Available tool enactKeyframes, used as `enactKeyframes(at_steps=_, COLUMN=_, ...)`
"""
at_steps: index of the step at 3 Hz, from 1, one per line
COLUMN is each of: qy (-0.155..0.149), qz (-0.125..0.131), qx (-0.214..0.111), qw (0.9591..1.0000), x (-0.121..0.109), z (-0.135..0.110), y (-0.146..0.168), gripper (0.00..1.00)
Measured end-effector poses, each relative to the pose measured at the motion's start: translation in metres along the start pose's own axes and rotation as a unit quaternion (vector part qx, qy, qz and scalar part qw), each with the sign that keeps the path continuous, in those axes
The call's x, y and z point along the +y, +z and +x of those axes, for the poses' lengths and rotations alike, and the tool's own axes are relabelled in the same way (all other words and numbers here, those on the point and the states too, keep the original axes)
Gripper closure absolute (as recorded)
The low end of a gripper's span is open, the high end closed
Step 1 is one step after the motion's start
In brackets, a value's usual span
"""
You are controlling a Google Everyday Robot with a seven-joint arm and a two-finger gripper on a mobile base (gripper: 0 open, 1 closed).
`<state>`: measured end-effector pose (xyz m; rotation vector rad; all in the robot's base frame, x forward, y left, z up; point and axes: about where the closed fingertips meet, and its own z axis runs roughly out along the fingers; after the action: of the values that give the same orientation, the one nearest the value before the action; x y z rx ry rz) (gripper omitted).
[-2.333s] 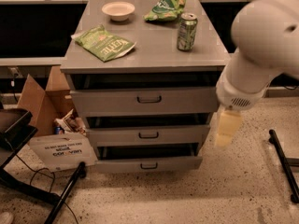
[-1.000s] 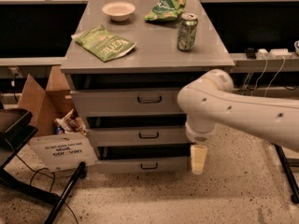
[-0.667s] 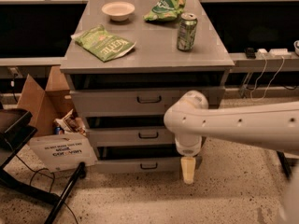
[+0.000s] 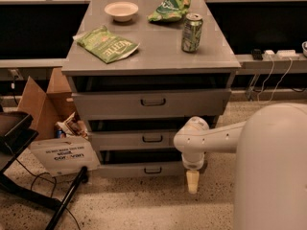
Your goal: Open bottom drawer
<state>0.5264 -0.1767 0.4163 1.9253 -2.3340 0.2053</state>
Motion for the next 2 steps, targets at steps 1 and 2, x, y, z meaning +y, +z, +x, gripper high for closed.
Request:
enactKeyframes(at_steps=1, qy=-0.003, qz=0.009, qx=-0.030, qw=0.9995, x=-0.030, z=-0.009, y=0.059, gripper=0.00)
enactKeyframes(at_steps=2, qy=0.002, qz=-0.012, qx=-0.072, qw=0.9973, x=-0.051, z=-0.020, y=0.103, gripper=0.00)
